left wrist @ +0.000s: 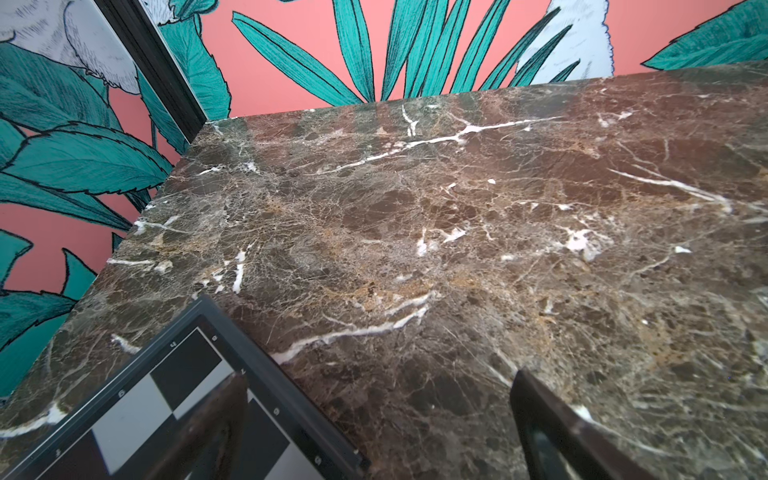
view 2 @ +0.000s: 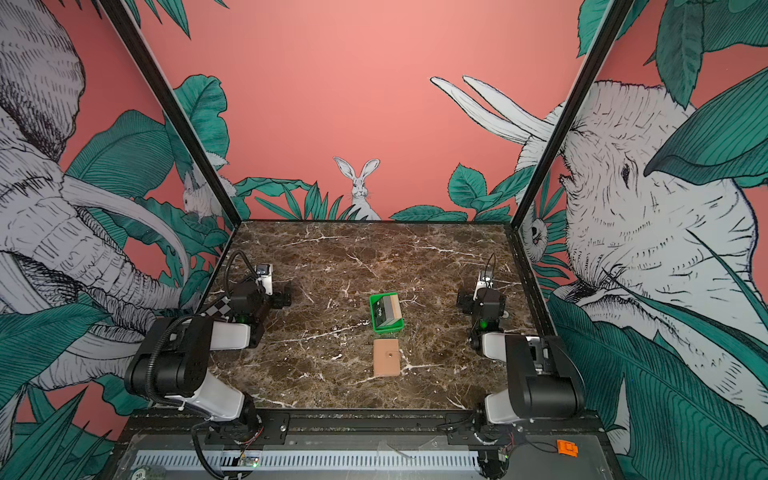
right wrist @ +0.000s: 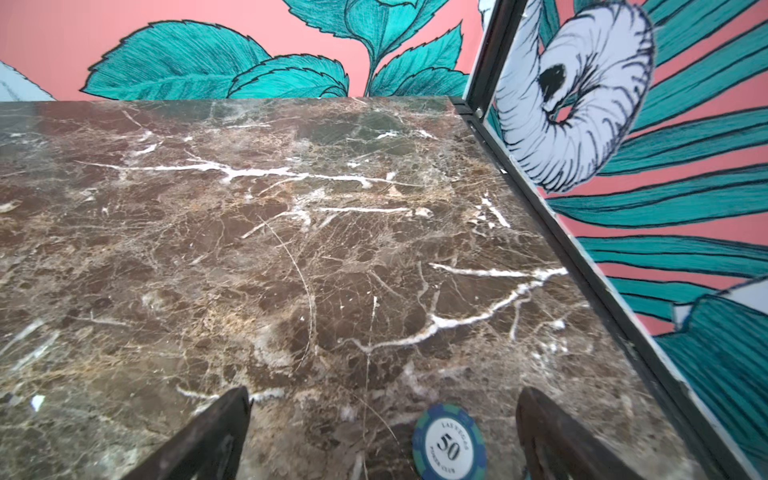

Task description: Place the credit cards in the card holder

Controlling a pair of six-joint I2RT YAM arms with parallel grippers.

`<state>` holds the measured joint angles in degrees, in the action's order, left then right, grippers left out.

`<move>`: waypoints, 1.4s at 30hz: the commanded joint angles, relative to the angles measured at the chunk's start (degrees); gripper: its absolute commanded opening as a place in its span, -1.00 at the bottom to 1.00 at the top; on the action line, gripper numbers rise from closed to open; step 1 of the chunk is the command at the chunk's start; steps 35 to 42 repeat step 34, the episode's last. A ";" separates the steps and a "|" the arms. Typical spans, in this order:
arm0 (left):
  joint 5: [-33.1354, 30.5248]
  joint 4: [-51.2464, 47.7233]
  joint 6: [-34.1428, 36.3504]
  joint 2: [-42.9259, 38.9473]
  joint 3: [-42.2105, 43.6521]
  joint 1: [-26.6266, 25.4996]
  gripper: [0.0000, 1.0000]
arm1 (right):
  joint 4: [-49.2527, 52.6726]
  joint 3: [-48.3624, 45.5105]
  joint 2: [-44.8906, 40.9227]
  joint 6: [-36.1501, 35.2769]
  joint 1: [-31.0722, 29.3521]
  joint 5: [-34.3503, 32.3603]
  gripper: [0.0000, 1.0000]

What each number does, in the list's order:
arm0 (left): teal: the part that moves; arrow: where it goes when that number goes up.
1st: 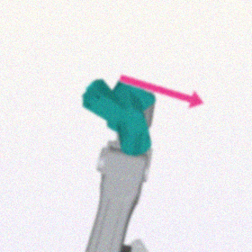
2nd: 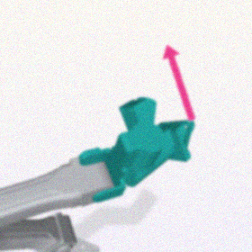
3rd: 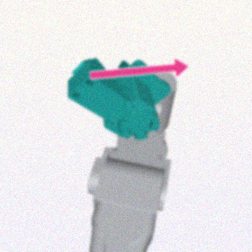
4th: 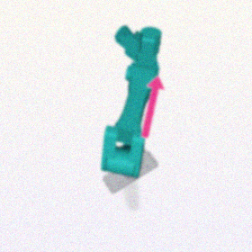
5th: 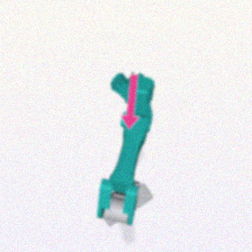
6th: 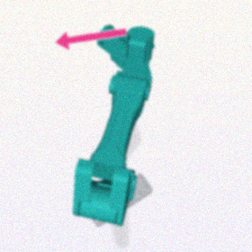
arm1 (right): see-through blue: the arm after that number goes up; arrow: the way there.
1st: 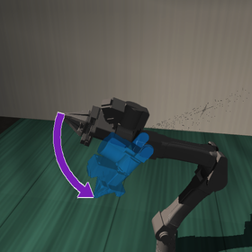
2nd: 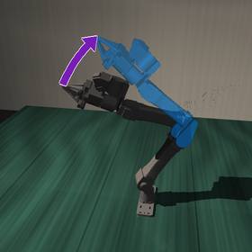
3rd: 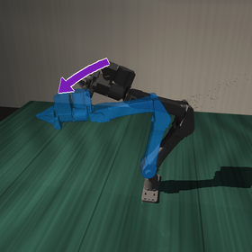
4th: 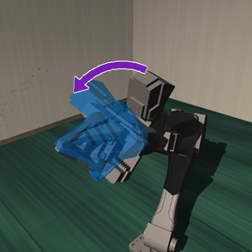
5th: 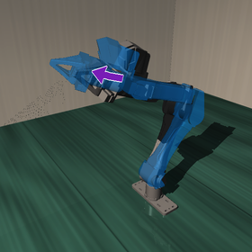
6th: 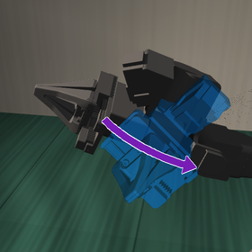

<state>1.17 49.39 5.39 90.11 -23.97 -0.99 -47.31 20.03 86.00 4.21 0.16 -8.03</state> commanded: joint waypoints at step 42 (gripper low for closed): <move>-0.25 -0.15 0.94 -1.17 0.01 -0.33 0.98 | -0.52 3.29 1.59 -5.44 0.36 12.29 0.96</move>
